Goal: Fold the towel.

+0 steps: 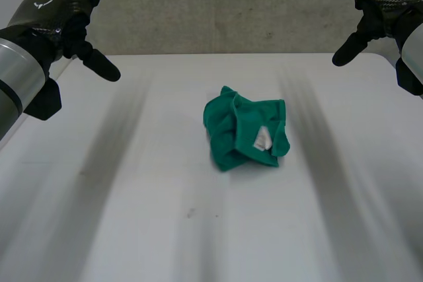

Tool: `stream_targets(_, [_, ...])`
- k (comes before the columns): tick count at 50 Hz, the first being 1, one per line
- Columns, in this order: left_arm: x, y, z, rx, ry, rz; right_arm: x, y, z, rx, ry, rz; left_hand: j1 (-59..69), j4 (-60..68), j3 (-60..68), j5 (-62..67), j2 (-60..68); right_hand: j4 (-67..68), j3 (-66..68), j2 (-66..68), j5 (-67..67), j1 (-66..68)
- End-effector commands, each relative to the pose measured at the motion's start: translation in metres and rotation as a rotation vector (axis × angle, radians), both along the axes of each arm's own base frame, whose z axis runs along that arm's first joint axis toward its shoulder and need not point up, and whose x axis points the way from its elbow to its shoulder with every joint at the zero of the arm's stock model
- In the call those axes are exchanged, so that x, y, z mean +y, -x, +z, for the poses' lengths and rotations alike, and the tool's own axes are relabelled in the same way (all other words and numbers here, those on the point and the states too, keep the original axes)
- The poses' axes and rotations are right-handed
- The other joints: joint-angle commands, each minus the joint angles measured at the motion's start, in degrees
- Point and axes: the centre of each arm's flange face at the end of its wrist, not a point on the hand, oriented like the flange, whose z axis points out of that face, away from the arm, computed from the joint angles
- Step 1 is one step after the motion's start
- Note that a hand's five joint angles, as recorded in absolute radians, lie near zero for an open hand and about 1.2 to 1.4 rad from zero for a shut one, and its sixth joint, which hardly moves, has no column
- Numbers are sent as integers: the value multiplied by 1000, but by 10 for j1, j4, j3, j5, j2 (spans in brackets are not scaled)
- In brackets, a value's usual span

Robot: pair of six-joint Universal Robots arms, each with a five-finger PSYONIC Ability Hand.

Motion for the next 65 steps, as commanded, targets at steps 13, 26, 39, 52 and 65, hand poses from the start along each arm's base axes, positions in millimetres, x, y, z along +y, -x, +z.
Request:
stream_targets(13, [-1, 3, -6, -6, -5, -8, 8, -15, -48, 263, -152, 132, -9, -16, -22, -27, -17, -34, -22, -28, -30, -10])
stream_targets(26, [-7, 5, -10, -3, 7, -6, 26, -92, -129, -82, -465, 263, -9, -16, -22, -27, -17, -34, -22, -28, -30, -10])
stream_targets(39, [-13, 7, -14, -3, 1, -1, 15, -155, -222, -111, -536, 171, -9, -15, -22, -26, -16, -34, -22, -28, -30, -10])
stream_targets(52, [-26, 11, -32, -15, -36, 2, 5, -153, -98, -164, -152, 184, -7, -13, -20, -25, -15, 666, 678, 672, 670, 690])
stream_targets(65, [-64, 39, -133, -71, -230, -58, 67, -126, 7, 7, 79, 440, -9, -16, -22, -27, -17, 666, 678, 672, 670, 690])
